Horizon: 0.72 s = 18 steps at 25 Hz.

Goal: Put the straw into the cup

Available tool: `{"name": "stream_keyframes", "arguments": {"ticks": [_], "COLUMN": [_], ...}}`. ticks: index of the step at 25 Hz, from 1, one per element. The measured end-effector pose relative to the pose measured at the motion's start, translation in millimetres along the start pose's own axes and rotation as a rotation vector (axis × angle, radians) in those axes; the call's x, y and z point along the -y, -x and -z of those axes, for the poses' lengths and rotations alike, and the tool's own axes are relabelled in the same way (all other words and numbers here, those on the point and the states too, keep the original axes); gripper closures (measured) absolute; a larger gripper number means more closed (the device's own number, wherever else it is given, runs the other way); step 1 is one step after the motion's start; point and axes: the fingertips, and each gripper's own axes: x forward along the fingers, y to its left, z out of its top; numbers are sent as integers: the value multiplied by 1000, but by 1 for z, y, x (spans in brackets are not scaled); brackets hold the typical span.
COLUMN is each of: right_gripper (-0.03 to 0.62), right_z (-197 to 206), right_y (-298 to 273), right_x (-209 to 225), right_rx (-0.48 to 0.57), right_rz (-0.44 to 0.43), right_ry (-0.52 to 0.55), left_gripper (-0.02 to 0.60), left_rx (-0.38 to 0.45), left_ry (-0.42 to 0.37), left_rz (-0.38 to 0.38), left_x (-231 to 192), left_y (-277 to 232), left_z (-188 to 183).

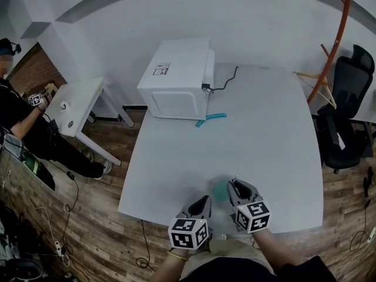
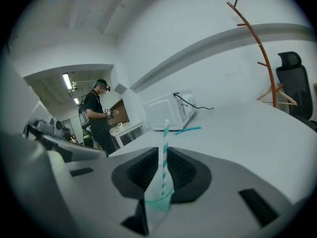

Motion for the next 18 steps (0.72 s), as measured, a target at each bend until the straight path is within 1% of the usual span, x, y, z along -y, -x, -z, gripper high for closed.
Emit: {"name": "stream_keyframes", "arguments": {"ticks": [1,2,3,4,5,8,10,18], "right_gripper": [554,532,451,405,381,360,359,359], "right_z": [2,3,4,5,5,4,2,-11], "right_y": [0,1,1,1,2,5,7,26], "right_x": [0,0,0,1,2,4,3,-18], "right_rx": [-6,-11,-15,-19,-21,-17,-9,53], "right_rz": [-2,-1,4,11,22,45,48,31], "right_ry": [-1,-2,-1,1,6,15,9,2], "left_gripper": [563,563,563,563,563,563,563,563], "left_rx": [0,-1,-1,0,1,5,7,20], "left_ry": [-1,-2,-2,-2,-2,-1,-1,-12], "left_rz": [1,3,5,6,8,13,15,27], "left_x": [1,2,3,3,4,6,6,9], "left_y": [0,0,0,0,1,3,5,17], "left_z": [0,1,1,1,1,1,1,2]}}
